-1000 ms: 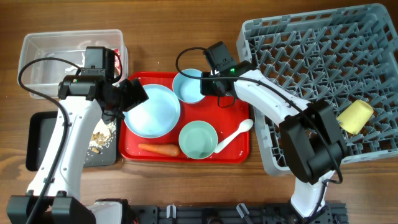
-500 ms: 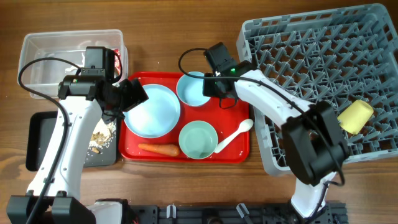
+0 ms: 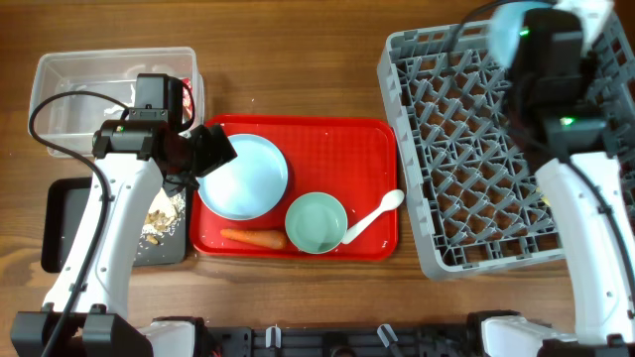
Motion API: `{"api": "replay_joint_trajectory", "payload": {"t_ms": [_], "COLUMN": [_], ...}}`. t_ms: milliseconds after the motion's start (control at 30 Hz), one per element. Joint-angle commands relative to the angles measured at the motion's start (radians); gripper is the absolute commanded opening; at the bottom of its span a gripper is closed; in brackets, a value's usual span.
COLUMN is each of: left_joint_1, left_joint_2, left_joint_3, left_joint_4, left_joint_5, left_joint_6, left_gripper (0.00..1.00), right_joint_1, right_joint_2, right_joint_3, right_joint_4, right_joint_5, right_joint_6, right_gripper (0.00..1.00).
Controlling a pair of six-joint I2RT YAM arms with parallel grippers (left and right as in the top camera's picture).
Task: Sort waste into correct bins and load items into the dishwasher rack
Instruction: 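Set the light-blue bowl into the back of the rack, release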
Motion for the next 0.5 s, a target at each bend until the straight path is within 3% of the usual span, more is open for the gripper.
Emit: {"api": "replay_joint_trajectory", "payload": {"t_ms": [0, 233, 367, 467], "left_joint_1": [0.005, 0.005, 0.005, 0.005], "left_joint_2": [-0.020, -0.020, -0.020, -0.020], "left_joint_3": [0.000, 0.000, 0.000, 0.000], "left_joint_4": [0.010, 0.019, 0.021, 0.025], "left_joint_5": [-0.006, -0.006, -0.006, -0.005], "left_joint_6": [-0.007, -0.007, -0.007, -0.007], "left_gripper": [0.91, 0.91, 0.91, 0.91], "right_joint_1": [-0.126, -0.286, -0.286, -0.268], "right_joint_2": [0.047, 0.236, 0.390, 0.468], "right_joint_3": [0.007, 0.007, 0.006, 0.006], "right_joint_4": [0.069, 0.253, 0.255, 0.196], "right_joint_5": [0.241, 0.383, 0.382, 0.381], "right_joint_6": [-0.065, -0.229, -0.224, -0.136], "right_gripper": [0.04, 0.04, 0.04, 0.04]}}
